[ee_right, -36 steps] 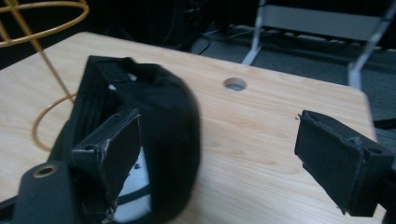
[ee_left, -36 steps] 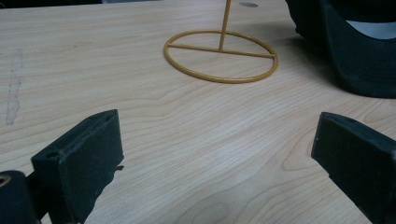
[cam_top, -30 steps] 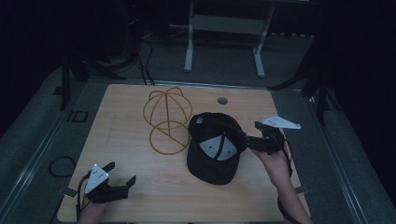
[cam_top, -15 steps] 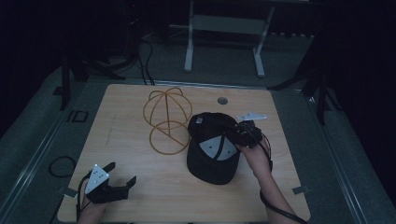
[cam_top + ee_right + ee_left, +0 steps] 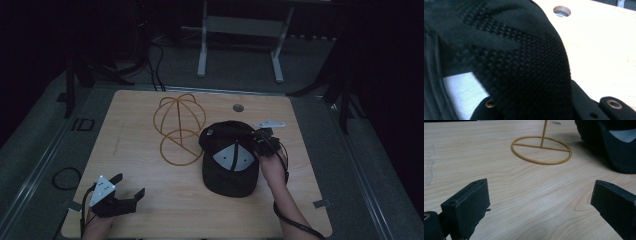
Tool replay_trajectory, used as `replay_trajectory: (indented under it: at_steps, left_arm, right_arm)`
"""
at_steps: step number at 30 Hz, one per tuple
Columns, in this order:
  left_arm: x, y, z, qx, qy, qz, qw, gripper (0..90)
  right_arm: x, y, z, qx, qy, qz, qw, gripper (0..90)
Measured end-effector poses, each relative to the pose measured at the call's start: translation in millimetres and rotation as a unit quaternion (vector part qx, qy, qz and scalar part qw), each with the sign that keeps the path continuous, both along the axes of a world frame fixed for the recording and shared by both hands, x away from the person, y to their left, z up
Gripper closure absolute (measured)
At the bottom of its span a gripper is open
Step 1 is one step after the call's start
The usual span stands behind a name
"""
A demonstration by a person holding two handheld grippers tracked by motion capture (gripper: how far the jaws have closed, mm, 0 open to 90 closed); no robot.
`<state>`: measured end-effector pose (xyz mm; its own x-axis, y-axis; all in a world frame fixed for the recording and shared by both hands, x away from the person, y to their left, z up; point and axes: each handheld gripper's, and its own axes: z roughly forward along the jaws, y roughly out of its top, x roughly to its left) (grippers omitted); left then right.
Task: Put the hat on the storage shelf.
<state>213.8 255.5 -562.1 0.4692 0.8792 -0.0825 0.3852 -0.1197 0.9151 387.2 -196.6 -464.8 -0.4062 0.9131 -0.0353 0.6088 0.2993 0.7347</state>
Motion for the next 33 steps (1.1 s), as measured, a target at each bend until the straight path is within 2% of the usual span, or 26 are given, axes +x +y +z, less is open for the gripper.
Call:
replay_trajectory:
  at_steps: [3, 9, 10, 12, 13, 15, 17, 18, 19, 21, 22, 23, 24, 25, 26, 27, 28, 33]
  left_arm:
    - [0.1, -0.7, -0.2, -0.003, 0.004, -0.007, 1.0000, 2.7]
    - [-1.6, -4.8, 1.2, -0.005, -0.001, -0.020, 0.9998, 2.7]
    - [-2.1, -7.2, 0.9, -0.002, -0.002, -0.025, 0.9997, 2.7]
    - [-3.5, -9.6, 1.8, -0.012, -0.008, -0.039, 0.9991, 2.7]
    - [-3.5, -9.6, 1.8, -0.012, -0.008, -0.039, 0.9991, 3.1]
    - [-5.8, -16.3, 3.6, -0.023, -0.021, -0.051, 0.9982, 4.0]
    - [-6.1, -19.1, 4.0, -0.026, -0.021, -0.054, 0.9980, 4.0]
    - [-6.8, -25.4, 4.3, -0.038, -0.021, -0.065, 0.9970, 3.9]
    - [-6.8, -25.4, 4.3, -0.038, -0.021, -0.065, 0.9970, 4.0]
    - [-6.3, -36.0, 5.2, -0.042, -0.013, -0.075, 0.9962, 3.9]
    - [-5.7, -39.8, 5.8, -0.040, -0.005, -0.079, 0.9961, 3.9]
    - [-5.7, -39.8, 5.8, -0.040, -0.005, -0.079, 0.9961, 3.9]
    - [-5.2, -47.8, 7.1, -0.043, 0.008, -0.090, 0.9950, 4.0]
    - [-5.2, -47.8, 7.1, -0.043, 0.008, -0.090, 0.9950, 4.0]
    - [-5.5, -54.0, 9.1, -0.028, 0.014, -0.091, 0.9954, 4.0]
    - [-6.1, -62.0, 12.5, -0.015, 0.014, -0.094, 0.9954, 4.0]
    - [-6.3, -65.6, 14.6, -0.012, 0.013, -0.091, 0.9957, 4.0]
    - [-5.0, -74.4, 24.6, -0.017, 0.006, -0.091, 0.9957, 4.6]
  right_arm:
    - [-2.6, -1.3, 6.5, 0.008, -0.010, -0.001, 0.9999, 88.7]
    - [-7.8, -1.7, 22.2, 0.014, -0.029, 0.004, 0.9995, 88.7]
    - [-10.7, -3.1, 29.6, 0.030, -0.041, 0.014, 0.9986, 88.7]
    - [-13.4, -3.6, 36.9, 0.037, -0.050, 0.022, 0.9978, 88.7]
    - [-14.5, -3.8, 40.3, 0.038, -0.054, 0.025, 0.9975, 88.7]
    - [-17.8, -3.4, 46.9, 0.034, -0.062, 0.027, 0.9971, 88.9]
    - [-19.1, -2.9, 49.9, 0.031, -0.066, 0.029, 0.9969, 88.8]
    - [-22.3, -2.4, 55.9, 0.027, -0.075, 0.031, 0.9963, 88.9]
    - [-22.3, -2.4, 55.9, 0.027, -0.075, 0.031, 0.9963, 88.9]
    - [-27.1, -1.4, 64.3, 0.025, -0.085, 0.035, 0.9954, 88.9]
    - [-28.6, -1.1, 66.8, 0.022, -0.089, 0.037, 0.9951, 88.9]
    - [-30.1, -0.7, 69.3, 0.019, -0.092, 0.038, 0.9948, 88.9]
    - [-31.7, -0.5, 71.7, 0.018, -0.095, 0.038, 0.9946, 88.9]
    - [-31.7, -0.5, 71.7, 0.018, -0.095, 0.038, 0.9946, 88.9]
    - [-33.0, -0.5, 73.8, 0.016, -0.099, 0.039, 0.9942, 88.9]
    - [-35.5, -0.8, 77.7, 0.016, -0.104, 0.040, 0.9936, 88.8]
    - [-36.5, -1.3, 79.5, 0.019, -0.106, 0.040, 0.9933, 88.8]
    - [-41.0, -2.5, 86.4, 0.027, -0.112, 0.049, 0.9921, 88.8]
